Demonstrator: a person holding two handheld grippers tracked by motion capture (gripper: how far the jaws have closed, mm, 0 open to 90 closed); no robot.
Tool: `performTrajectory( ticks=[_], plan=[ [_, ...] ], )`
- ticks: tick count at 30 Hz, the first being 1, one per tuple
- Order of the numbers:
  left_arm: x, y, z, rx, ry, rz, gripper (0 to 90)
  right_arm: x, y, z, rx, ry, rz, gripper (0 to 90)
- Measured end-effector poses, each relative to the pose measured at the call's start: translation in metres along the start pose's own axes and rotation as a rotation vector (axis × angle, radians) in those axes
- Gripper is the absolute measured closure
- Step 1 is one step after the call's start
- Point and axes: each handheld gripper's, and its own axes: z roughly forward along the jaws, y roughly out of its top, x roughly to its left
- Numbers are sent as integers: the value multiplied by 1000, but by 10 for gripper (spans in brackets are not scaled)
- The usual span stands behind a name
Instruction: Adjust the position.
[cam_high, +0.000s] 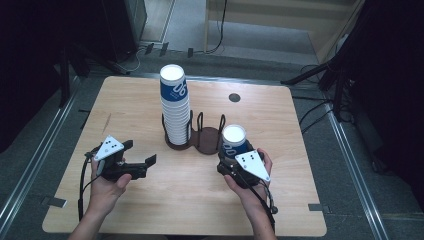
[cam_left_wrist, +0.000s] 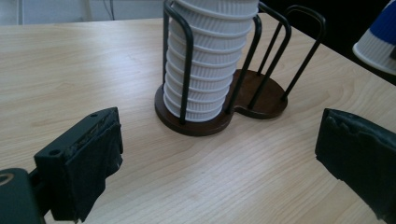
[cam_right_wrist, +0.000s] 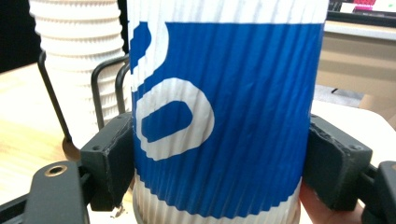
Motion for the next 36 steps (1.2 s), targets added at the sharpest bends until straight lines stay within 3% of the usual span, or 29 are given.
performTrajectory(
  ticks=[15, 26, 34, 36],
  plan=[
    [-14, 8, -5, -8, -44, 17, 18, 28, -10, 2, -12, -1, -183, 198],
    [-24, 9, -3, 0, -71, 40, 18, 40, -15, 4, -7, 1, -250, 198],
    [-33, 11, -2, 6, -107, 60, 18, 51, -19, 4, -32, 8, -336, 198],
    [-34, 11, -2, 5, -112, 62, 18, 55, -20, 4, -37, 7, -376, 198]
  ],
)
